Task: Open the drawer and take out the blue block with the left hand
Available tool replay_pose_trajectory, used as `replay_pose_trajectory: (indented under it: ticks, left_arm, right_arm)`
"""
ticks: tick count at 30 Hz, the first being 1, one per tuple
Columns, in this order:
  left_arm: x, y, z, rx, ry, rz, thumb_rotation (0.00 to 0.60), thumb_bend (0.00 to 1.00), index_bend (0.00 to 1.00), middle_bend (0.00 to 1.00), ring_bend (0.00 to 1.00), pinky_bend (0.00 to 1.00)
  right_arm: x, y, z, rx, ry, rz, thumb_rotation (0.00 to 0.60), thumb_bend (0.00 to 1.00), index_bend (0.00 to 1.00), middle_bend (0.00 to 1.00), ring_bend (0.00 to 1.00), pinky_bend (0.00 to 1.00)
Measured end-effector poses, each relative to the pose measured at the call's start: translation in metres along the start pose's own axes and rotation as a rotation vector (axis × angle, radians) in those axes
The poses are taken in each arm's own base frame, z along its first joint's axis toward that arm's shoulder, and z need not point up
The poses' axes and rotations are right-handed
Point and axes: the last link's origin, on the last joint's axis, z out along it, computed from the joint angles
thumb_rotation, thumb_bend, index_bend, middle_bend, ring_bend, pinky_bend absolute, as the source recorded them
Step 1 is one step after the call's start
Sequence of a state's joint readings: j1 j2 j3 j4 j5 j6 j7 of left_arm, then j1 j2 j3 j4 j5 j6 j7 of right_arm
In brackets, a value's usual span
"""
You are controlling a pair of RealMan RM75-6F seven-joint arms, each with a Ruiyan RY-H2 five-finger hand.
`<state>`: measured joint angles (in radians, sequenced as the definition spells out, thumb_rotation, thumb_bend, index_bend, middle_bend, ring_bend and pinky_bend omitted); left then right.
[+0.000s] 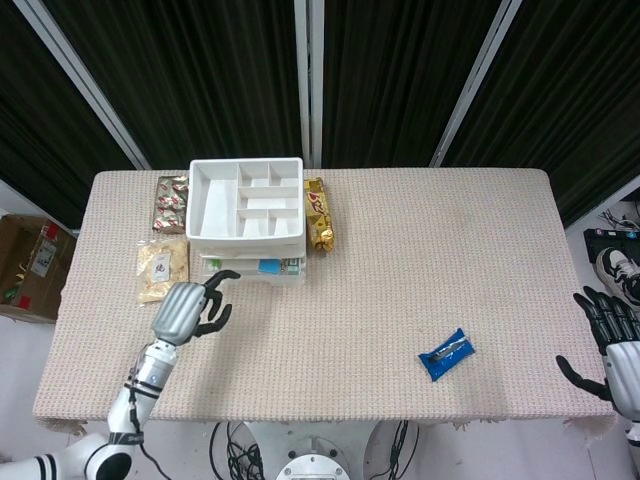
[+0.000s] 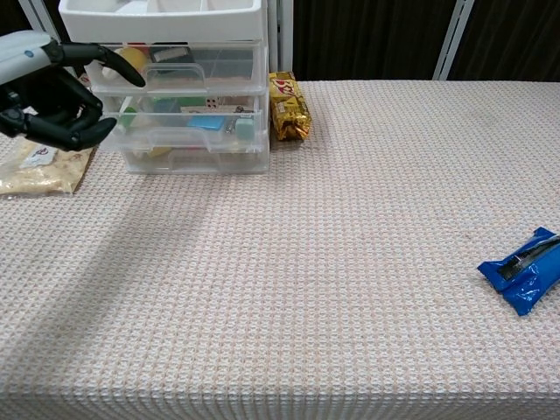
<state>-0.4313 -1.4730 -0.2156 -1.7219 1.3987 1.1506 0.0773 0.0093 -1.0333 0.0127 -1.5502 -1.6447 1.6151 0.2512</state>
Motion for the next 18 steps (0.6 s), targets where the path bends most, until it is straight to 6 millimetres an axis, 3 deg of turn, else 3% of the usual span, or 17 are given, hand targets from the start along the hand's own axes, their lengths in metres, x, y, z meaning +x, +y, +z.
replay_pose_trajectory:
  ticks: [11,18]
  left_arm:
    - [-0.008,-0.006,0.028,0.066,-0.149,0.107,0.600,0.44,0.22,0.87,0.97,1.00]
    - [-0.008,-0.001,0.028,0.069,-0.230,0.137,0.600,0.45,0.28,0.87,0.97,1.00]
  right_arm:
    - [-0.003,0.005,0.000,-0.013,-0.011,0.005,0.600,0.19,0.00,0.01,0.00,0.00]
    - [-0.005,0.006,0.002,-0.013,-0.018,0.009,0.600,0.19,0.00,0.01,0.00,0.00]
